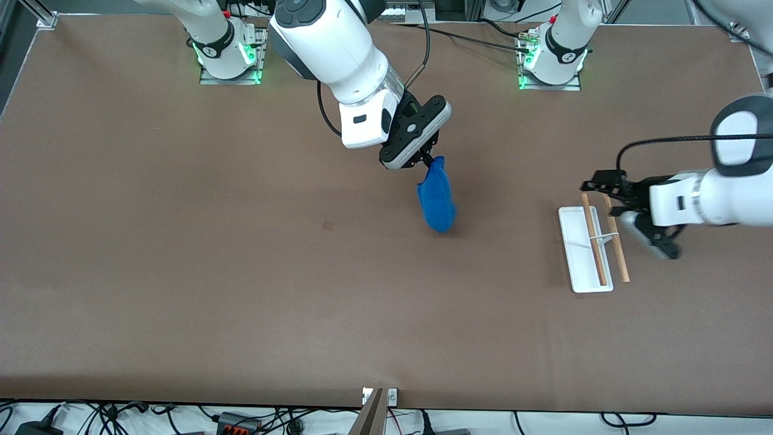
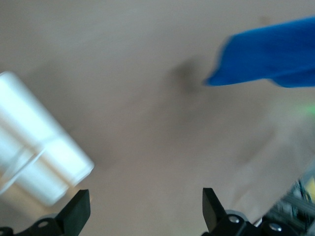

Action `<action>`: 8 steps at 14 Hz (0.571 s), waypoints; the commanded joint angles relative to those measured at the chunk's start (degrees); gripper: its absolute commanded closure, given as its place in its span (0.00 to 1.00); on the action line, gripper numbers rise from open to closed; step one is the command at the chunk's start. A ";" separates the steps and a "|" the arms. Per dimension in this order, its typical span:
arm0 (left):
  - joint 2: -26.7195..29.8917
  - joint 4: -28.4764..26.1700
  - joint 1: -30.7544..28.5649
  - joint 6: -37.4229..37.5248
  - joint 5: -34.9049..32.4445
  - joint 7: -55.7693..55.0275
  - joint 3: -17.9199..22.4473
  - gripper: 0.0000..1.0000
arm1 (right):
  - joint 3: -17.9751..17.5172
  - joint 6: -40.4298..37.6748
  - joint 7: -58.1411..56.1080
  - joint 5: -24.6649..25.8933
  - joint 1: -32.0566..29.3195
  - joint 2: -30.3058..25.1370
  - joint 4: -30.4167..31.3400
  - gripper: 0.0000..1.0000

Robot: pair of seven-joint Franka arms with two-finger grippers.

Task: Pass towel and hang on rack
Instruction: 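Lift the towel with the right gripper while the left gripper approaches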

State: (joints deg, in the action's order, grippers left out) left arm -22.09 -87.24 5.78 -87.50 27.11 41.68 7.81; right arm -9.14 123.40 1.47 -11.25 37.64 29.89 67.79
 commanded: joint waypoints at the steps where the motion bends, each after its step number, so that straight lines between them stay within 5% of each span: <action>1: -4.70 0.93 1.95 0.04 8.19 9.97 -0.77 0.00 | 0.35 0.09 0.99 -0.53 0.50 0.69 -1.61 1.00; 5: -9.90 0.84 4.67 -0.22 13.48 21.84 -1.48 0.00 | 0.44 0.88 1.08 -0.09 0.59 0.96 -1.52 1.00; 8: -11.66 -1.61 9.06 -7.05 19.80 32.55 -1.57 0.00 | 0.53 0.79 0.99 1.13 0.68 0.96 -1.52 1.00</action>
State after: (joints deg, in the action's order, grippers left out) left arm -33.38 -87.42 12.23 -91.05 43.29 67.71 5.92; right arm -9.05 124.20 1.66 -11.06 37.66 30.34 67.64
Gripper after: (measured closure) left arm 0.000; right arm 0.978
